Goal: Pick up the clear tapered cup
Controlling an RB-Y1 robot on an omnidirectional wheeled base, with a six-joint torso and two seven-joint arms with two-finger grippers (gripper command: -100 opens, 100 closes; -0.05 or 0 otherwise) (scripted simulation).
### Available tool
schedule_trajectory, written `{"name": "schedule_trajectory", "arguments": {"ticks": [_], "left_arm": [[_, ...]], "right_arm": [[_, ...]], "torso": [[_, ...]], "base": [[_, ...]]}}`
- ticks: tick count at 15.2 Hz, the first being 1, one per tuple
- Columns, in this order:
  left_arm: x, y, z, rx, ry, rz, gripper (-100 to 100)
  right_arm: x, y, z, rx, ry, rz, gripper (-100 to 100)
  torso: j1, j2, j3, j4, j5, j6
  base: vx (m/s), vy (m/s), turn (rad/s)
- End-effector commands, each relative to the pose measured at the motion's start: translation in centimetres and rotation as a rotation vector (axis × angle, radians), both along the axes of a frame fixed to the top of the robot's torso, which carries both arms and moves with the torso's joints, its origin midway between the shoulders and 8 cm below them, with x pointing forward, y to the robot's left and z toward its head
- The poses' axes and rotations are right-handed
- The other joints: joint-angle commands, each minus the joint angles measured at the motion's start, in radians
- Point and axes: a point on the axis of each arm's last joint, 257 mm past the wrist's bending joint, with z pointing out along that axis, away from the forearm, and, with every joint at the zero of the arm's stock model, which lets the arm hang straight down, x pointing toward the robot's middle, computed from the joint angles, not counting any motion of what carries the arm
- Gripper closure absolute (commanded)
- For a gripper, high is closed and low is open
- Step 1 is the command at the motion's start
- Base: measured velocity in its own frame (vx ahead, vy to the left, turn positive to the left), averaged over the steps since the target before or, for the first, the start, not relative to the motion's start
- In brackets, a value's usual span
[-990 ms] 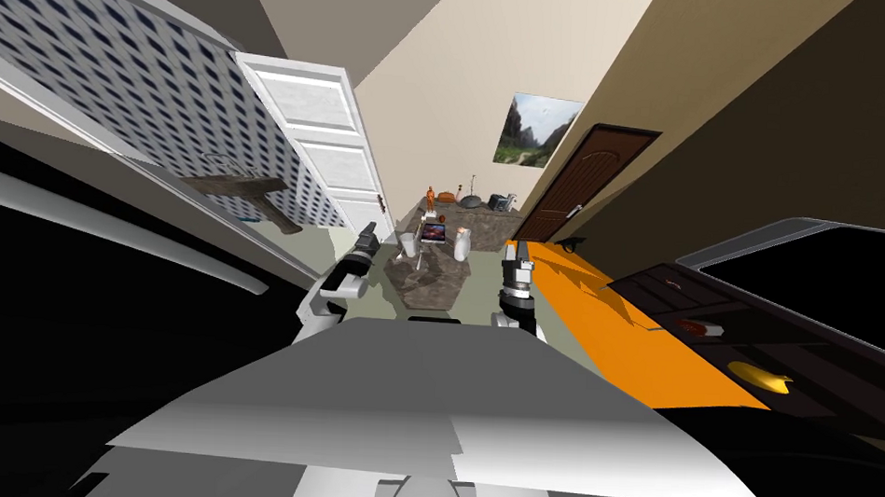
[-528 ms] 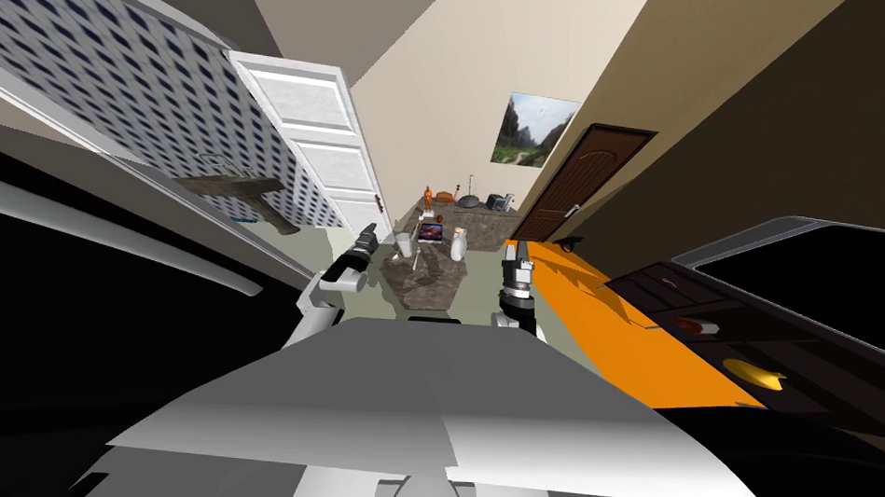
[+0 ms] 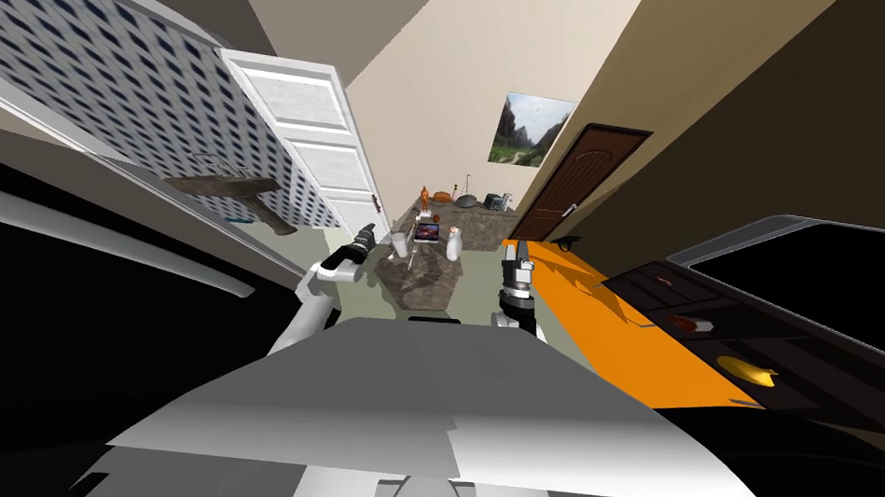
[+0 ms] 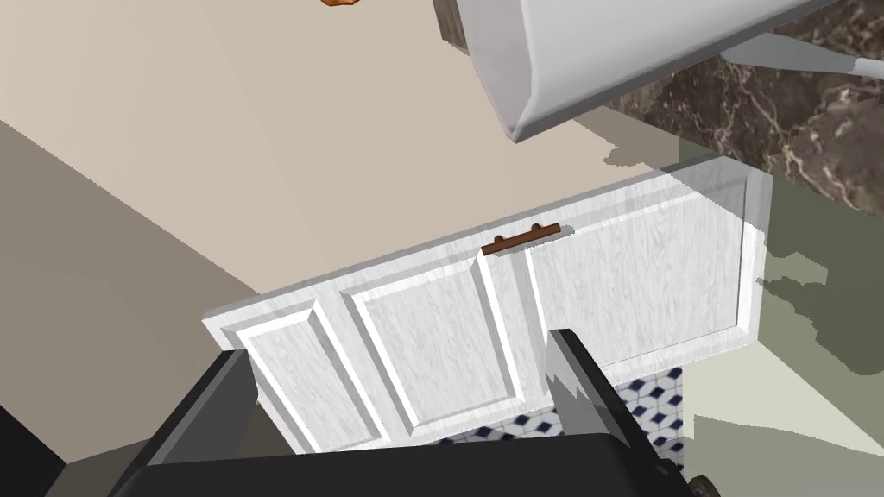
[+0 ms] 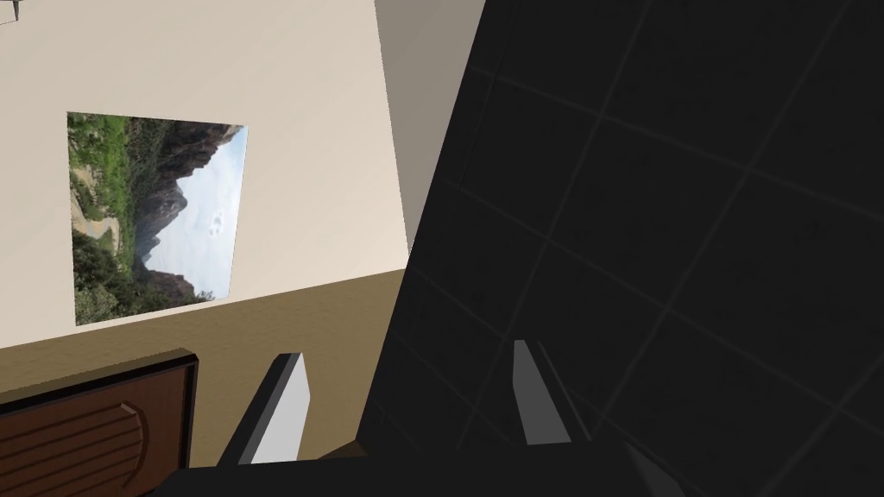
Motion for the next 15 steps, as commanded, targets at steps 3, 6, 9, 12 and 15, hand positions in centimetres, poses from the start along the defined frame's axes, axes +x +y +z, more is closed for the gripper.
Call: {"name": "schedule_trajectory", "arguments": {"ticks": [3, 6, 9, 12, 15], "left_arm": [[0.3, 1.2, -1.1, 0.003, 0.061, 0.023, -100], [0.9, 2.8, -2.0, 0.009, 0.122, 0.050, -100], [1.4, 4.2, -2.3, 0.014, 0.164, 0.073, -100], [1.9, 5.7, -2.7, 0.015, 0.217, 0.098, -100], [2.2, 7.1, -3.0, 0.015, 0.263, 0.121, -100]], "right_arm": [[0.0, 0.0, 0.0, 0.000, 0.000, 0.000, 0], [0.0, 0.0, 0.0, 0.000, 0.000, 0.000, 0], [0.0, 0.0, 0.0, 0.000, 0.000, 0.000, 0], [0.0, 0.0, 0.0, 0.000, 0.000, 0.000, 0], [0.0, 0.0, 0.0, 0.000, 0.000, 0.000, 0]], "torso": [[0.000, 0.000, 0.000, 0.000, 0.000, 0.000], [-0.001, 0.000, 0.000, 0.000, 0.000, 0.000], [0.000, 0.000, 0.000, 0.000, 0.000, 0.000], [-0.001, 0.000, 0.000, 0.000, 0.000, 0.000], [0.000, 0.000, 0.000, 0.000, 0.000, 0.000]], "base": [[0.003, -0.045, -0.009], [0.006, -0.055, -0.017], [0.004, -0.045, -0.014], [0.002, -0.068, -0.020], [0.005, -0.044, -0.009]]}}
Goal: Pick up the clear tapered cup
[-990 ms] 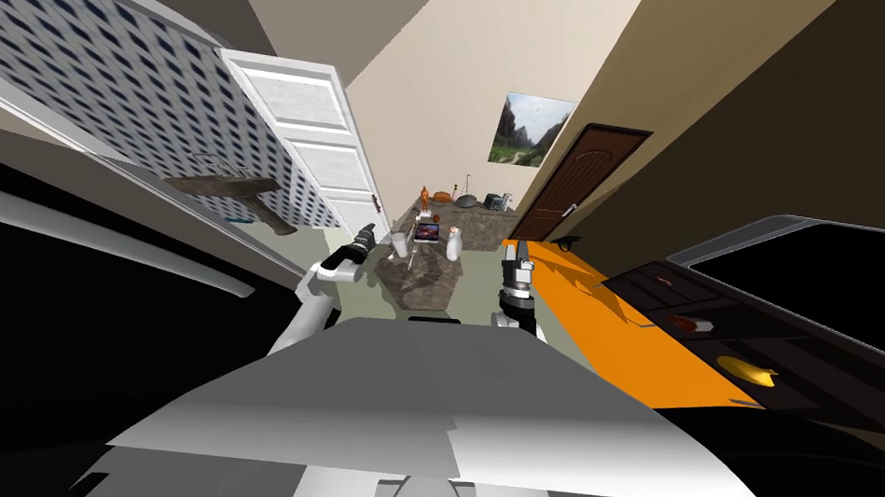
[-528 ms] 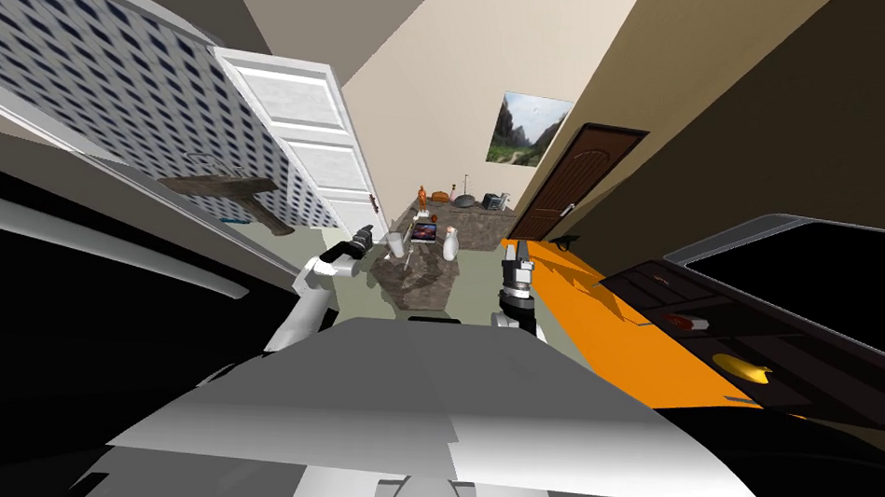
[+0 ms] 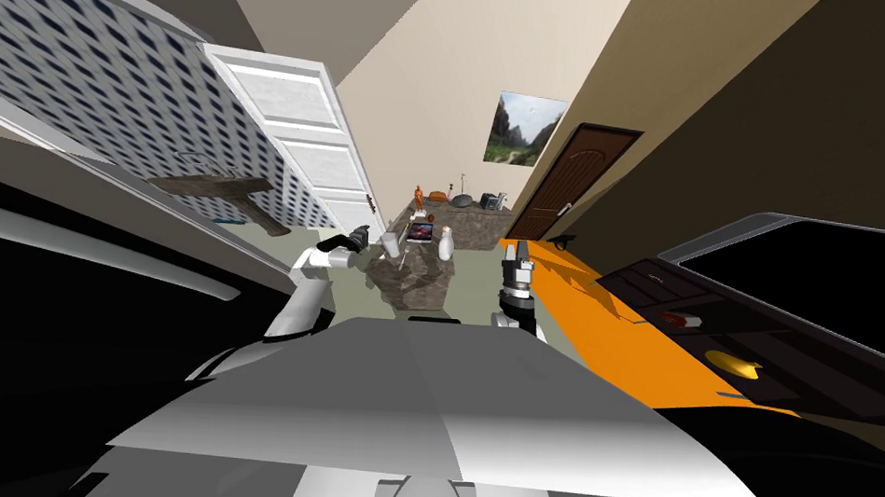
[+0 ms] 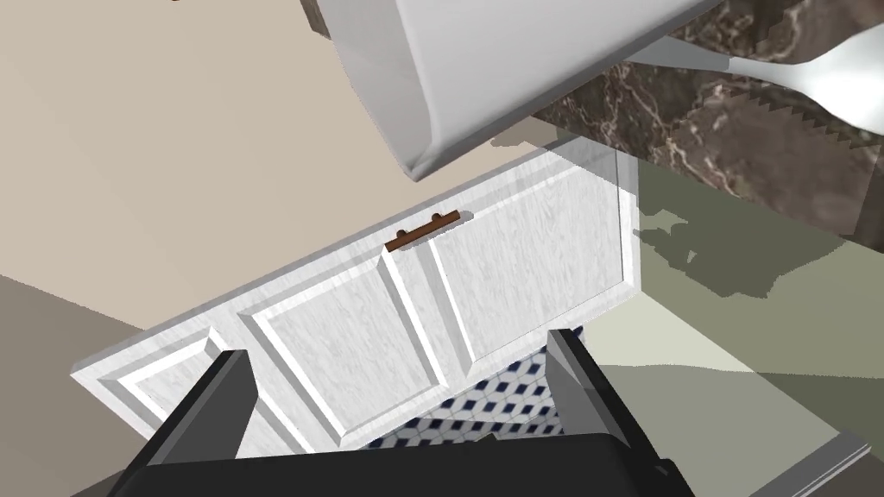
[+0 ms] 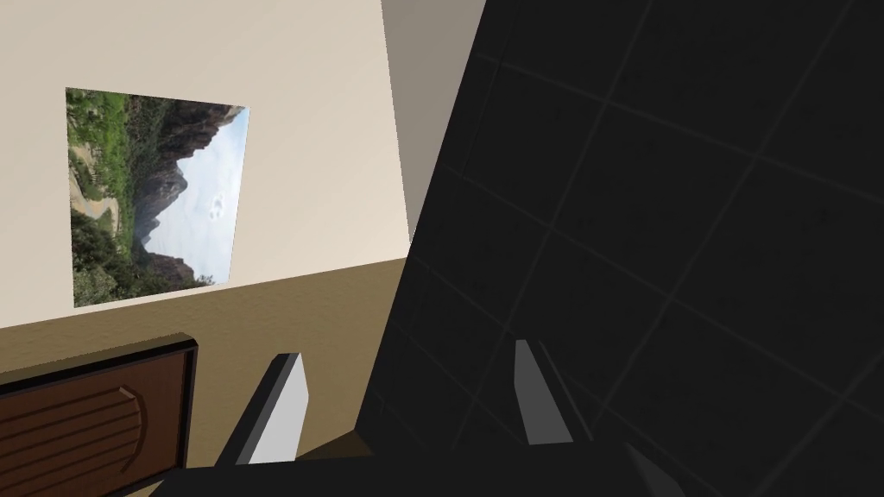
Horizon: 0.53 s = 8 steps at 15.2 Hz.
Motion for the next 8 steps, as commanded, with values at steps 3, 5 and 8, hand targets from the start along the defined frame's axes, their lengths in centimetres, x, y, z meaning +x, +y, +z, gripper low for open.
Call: {"name": "schedule_trajectory", "arguments": {"ticks": [3, 5, 8], "left_arm": [[-0.1, 1.1, -1.0, -0.006, 0.066, 0.024, -100], [0.2, 2.4, -1.0, -0.008, 0.107, 0.045, -100], [0.3, 3.7, -1.3, -0.015, 0.159, 0.068, -100]], "right_arm": [[0.0, 0.0, 0.0, 0.000, 0.000, 0.000, 0], [0.0, 0.0, 0.0, 0.000, 0.000, 0.000, 0], [0.0, 0.0, 0.0, 0.000, 0.000, 0.000, 0]], "torso": [[-0.001, 0.000, 0.000, 0.000, 0.000, 0.000], [0.000, 0.000, 0.000, 0.000, 0.000, 0.000], [-0.001, 0.000, 0.000, 0.000, 0.000, 0.000]], "base": [[0.005, -0.051, -0.014], [0.008, -0.058, -0.028], [0.004, -0.066, -0.024]]}}
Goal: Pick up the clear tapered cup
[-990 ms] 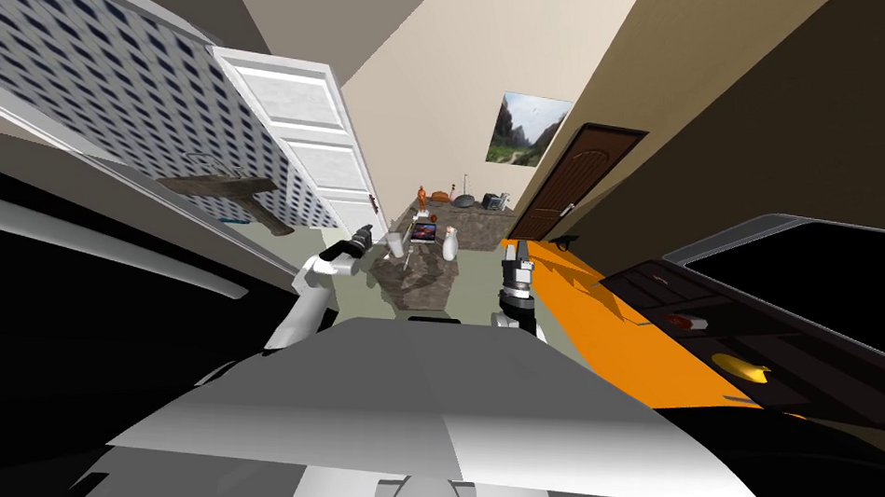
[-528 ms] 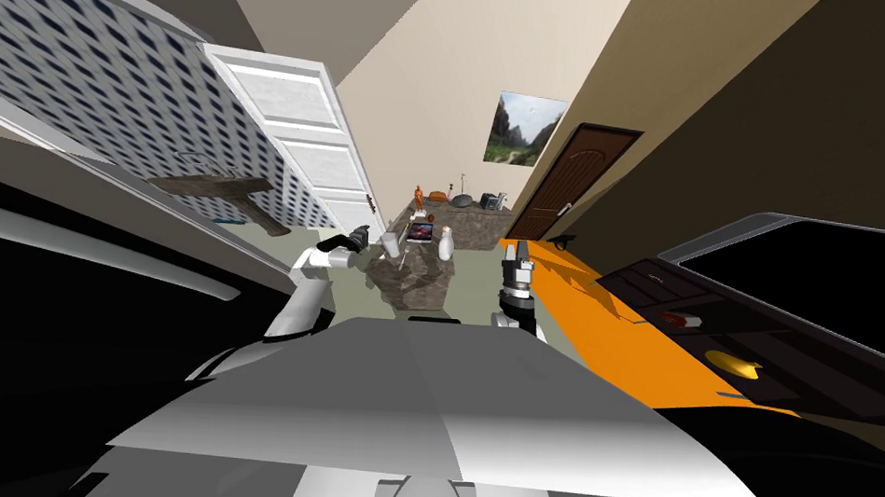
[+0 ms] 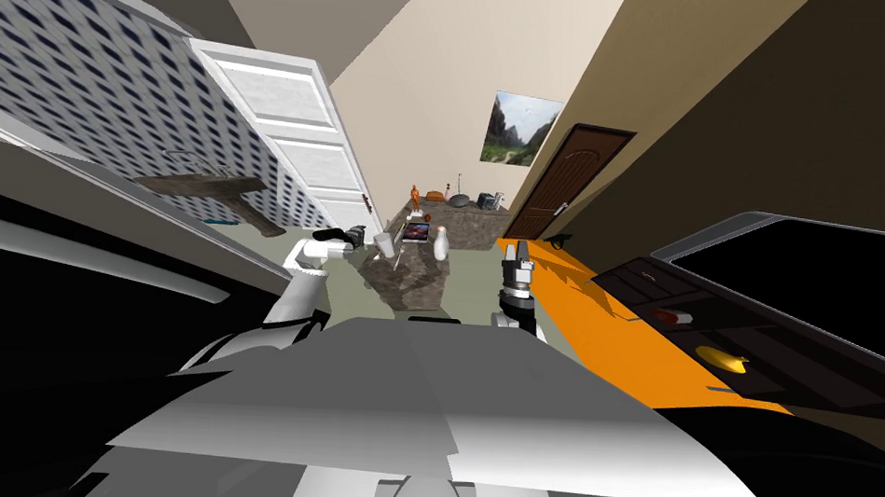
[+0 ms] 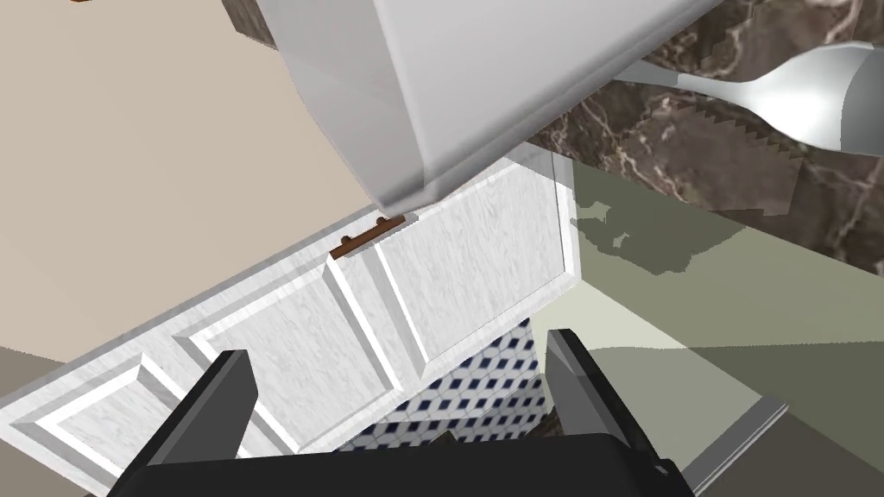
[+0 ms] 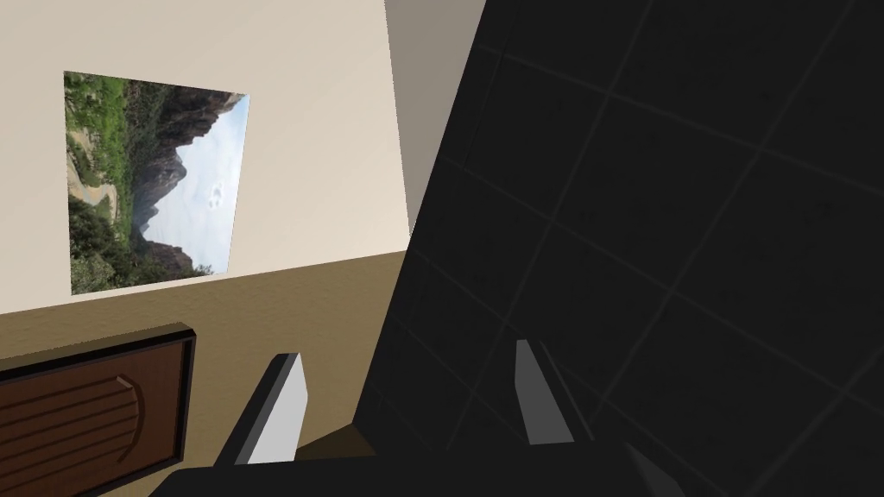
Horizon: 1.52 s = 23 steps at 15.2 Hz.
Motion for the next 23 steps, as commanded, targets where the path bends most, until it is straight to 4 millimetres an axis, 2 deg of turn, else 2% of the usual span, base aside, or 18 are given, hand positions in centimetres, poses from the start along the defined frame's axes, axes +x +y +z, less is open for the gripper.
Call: {"name": "schedule_trajectory", "arguments": {"ticks": [1, 2, 3, 6, 7, 10, 11, 13, 15, 17, 18, 20, 23], "left_arm": [[-0.4, 0.5, -0.8, -0.008, 0.046, 0.014, -100], [-0.5, 0.5, -1.0, -0.010, 0.053, 0.016, -100], [0.0, 1.6, -0.3, -0.012, 0.069, 0.029, -100], [-0.6, 1.7, -1.3, -0.022, 0.112, 0.039, -100], [-0.3, 2.6, -0.7, -0.027, 0.130, 0.051, -100], [-0.9, 2.7, -1.6, -0.036, 0.170, 0.060, -100], [-0.7, 3.5, -1.0, -0.045, 0.192, 0.072, -100], [-1.3, 3.5, -1.7, -0.054, 0.227, 0.079, -100], [-1.2, 4.3, -1.2, -0.065, 0.249, 0.089, -100], [-1.8, 4.2, -1.9, -0.074, 0.283, 0.095, -100], [-1.5, 4.9, -1.2, -0.084, 0.295, 0.101, -100], [-2.2, 4.8, -1.9, -0.094, 0.333, 0.108, -100], [-2.7, 5.2, -1.8, -0.115, 0.378, 0.118, -100]], "right_arm": [[0.0, 0.0, 0.0, 0.000, 0.000, 0.000, 0], [0.0, 0.0, 0.0, 0.000, 0.000, 0.000, 0], [0.0, 0.0, 0.0, 0.000, 0.000, 0.000, 0], [0.0, 0.0, 0.0, 0.000, 0.000, 0.000, 0], [0.0, 0.0, 0.0, 0.000, 0.000, 0.000, 0], [0.0, 0.0, 0.0, 0.000, 0.000, 0.000, 0], [0.0, 0.0, 0.0, 0.000, 0.000, 0.000, 0], [0.0, 0.0, 0.0, 0.000, 0.000, 0.000, 0], [0.0, 0.0, 0.0, 0.000, 0.000, 0.000, 0], [0.0, 0.0, 0.0, 0.000, 0.000, 0.000, 0], [0.0, 0.0, 0.0, 0.000, 0.000, 0.000, 0], [0.0, 0.0, 0.0, 0.000, 0.000, 0.000, 0], [0.0, 0.0, 0.0, 0.000, 0.000, 0.000, 0]], "torso": [[0.000, 0.000, 0.000, 0.000, 0.000, 0.000], [0.001, 0.000, 0.000, 0.000, 0.000, 0.000], [0.002, 0.000, 0.000, 0.000, 0.000, 0.000], [0.001, 0.000, 0.000, 0.000, 0.000, 0.000], [0.002, 0.000, 0.000, 0.000, 0.000, 0.000], [0.001, 0.000, 0.000, 0.000, 0.000, 0.000], [0.002, 0.000, 0.000, 0.000, 0.000, 0.000], [0.001, 0.000, 0.000, 0.000, 0.000, 0.000], [0.002, 0.000, 0.000, 0.000, 0.001, 0.000], [0.002, 0.000, 0.000, 0.000, 0.000, 0.000], [0.002, 0.000, 0.000, 0.000, 0.000, 0.000], [0.001, -0.001, 0.000, 0.000, 0.000, 0.000], [0.002, -0.001, 0.000, 0.000, 0.000, 0.000]], "base": [[0.009, -0.057, -0.010], [0.003, -0.031, 0.004], [0.002, -0.048, -0.026], [0.005, -0.052, -0.016], [0.008, -0.055, -0.029], [0.011, -0.048, -0.016], [0.008, -0.051, -0.033], [0.012, -0.057, -0.023], [0.008, -0.035, -0.015], [0.014, -0.050, -0.029], [0.018, -0.060, -0.032], [0.022, -0.056, -0.024], [0.020, -0.042, -0.018]]}}
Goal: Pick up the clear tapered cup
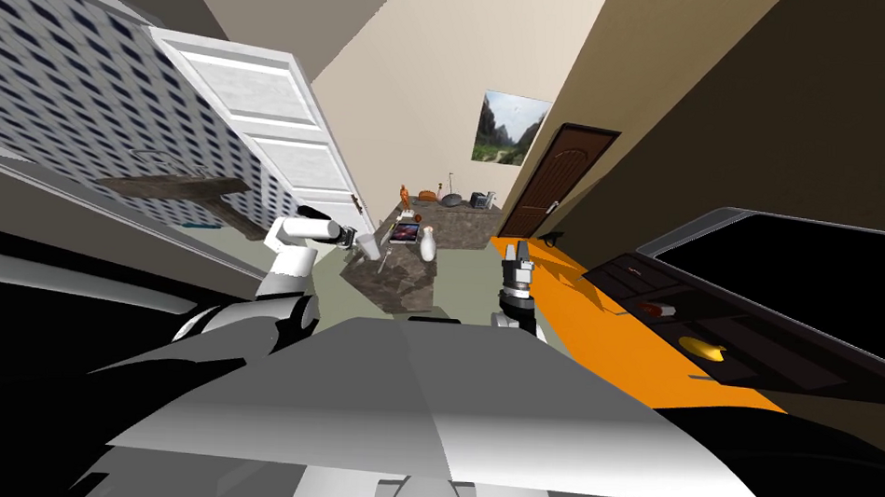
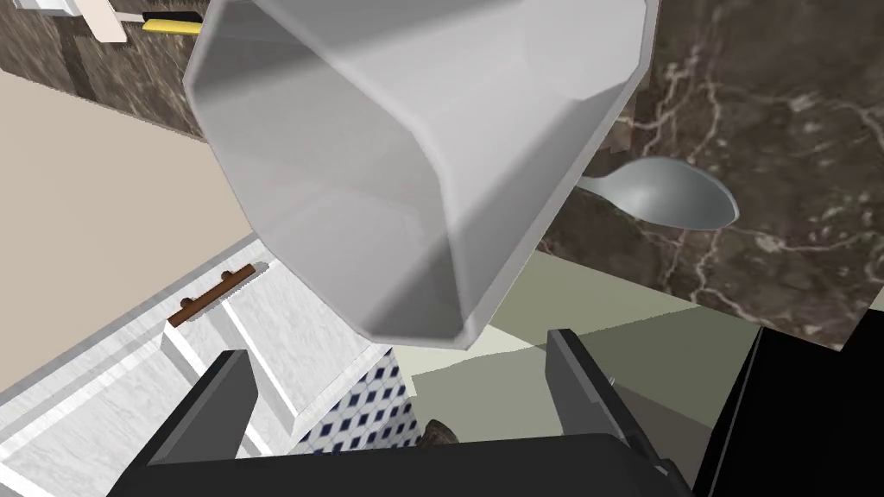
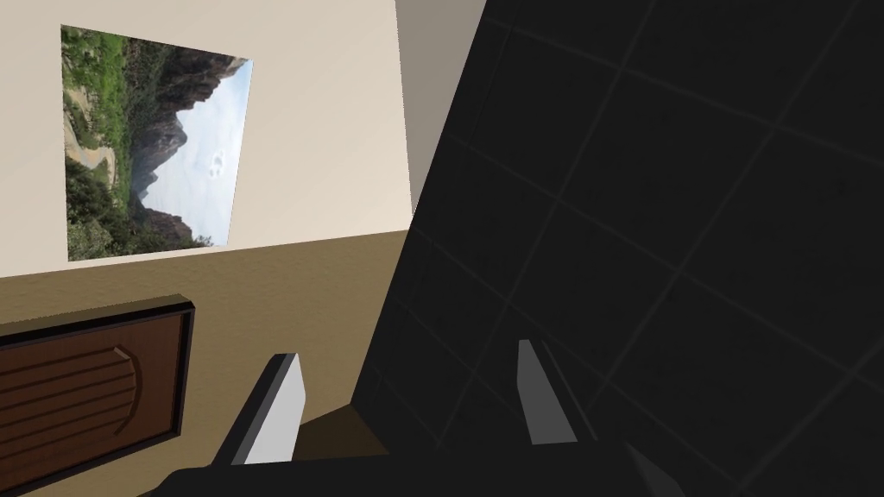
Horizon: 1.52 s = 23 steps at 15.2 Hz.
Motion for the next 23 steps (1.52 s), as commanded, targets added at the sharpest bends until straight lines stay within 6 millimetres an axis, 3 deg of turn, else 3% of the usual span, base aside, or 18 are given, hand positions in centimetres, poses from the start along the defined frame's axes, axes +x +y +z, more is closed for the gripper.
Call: {"name": "schedule_trajectory", "arguments": {"ticks": [1, 12, 23], "left_arm": [[-0.6, 0.0, -0.5, -0.015, 0.041, 0.007, -100], [-3.2, 0.8, -0.3, -0.113, 0.215, 0.036, -100], [-7.0, 0.0, -1.1, -0.210, 0.395, 0.051, -100]], "right_arm": [[0.0, 0.0, 0.0, 0.000, 0.000, 0.000, 0], [0.0, 0.0, 0.0, 0.000, 0.000, 0.000, 0], [0.0, 0.0, 0.0, 0.000, 0.000, 0.000, 0]], "torso": [[0.000, 0.000, 0.000, 0.000, 0.000, 0.000], [0.002, -0.001, 0.000, 0.000, 0.000, 0.000], [0.003, -0.001, -0.001, 0.000, 0.001, 0.000]], "base": [[0.017, -0.038, -0.018], [0.027, -0.033, -0.022], [0.036, -0.011, -0.015]]}}
